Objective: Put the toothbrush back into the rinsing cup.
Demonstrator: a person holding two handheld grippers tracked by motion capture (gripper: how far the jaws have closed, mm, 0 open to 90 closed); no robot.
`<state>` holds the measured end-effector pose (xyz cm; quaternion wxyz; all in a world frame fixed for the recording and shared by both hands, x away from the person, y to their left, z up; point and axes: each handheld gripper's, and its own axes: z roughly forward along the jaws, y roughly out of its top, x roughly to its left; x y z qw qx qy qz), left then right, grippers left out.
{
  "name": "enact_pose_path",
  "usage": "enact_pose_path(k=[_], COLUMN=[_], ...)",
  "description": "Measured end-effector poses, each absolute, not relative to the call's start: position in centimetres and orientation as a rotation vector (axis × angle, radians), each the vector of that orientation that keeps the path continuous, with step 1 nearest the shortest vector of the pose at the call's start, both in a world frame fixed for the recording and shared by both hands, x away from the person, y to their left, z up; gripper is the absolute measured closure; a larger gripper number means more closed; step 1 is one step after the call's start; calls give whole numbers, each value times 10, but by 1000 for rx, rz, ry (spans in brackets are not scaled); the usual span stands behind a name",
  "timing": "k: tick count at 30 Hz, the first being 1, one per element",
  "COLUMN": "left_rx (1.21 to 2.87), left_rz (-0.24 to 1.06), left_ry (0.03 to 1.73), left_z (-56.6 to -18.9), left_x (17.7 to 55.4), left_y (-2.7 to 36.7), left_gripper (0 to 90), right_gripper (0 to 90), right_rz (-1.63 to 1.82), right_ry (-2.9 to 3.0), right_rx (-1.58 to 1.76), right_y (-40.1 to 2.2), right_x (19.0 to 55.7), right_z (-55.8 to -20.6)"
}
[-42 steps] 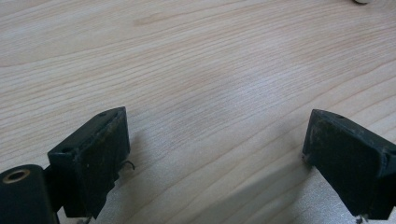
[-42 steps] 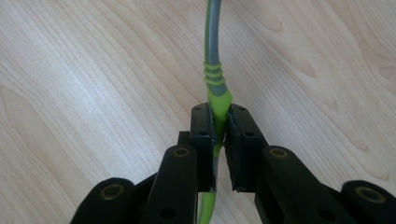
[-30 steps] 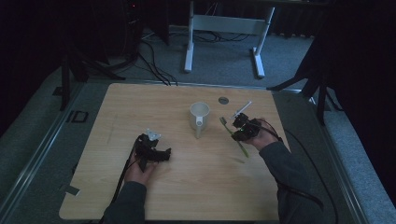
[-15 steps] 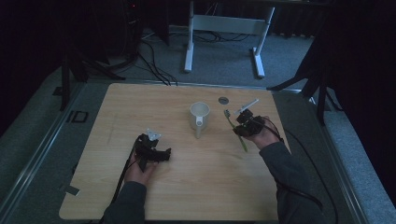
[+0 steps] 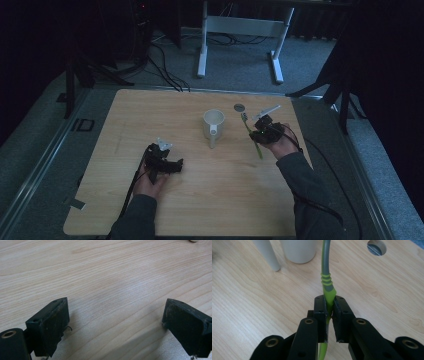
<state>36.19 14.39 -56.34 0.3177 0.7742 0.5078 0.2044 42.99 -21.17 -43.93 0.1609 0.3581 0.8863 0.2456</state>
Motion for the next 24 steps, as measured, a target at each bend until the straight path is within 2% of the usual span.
enact_pose_path(k=[24], left_rx=[2034], left_rz=[537], left_ry=[1338], left_z=[-563], left_x=[362], left_y=[144], left_gripper=[76], right_gripper=[818], right_rz=[871], right_ry=[2399], right_rx=[1099], right_y=[-220], right_x=[431], right_z=[-428])
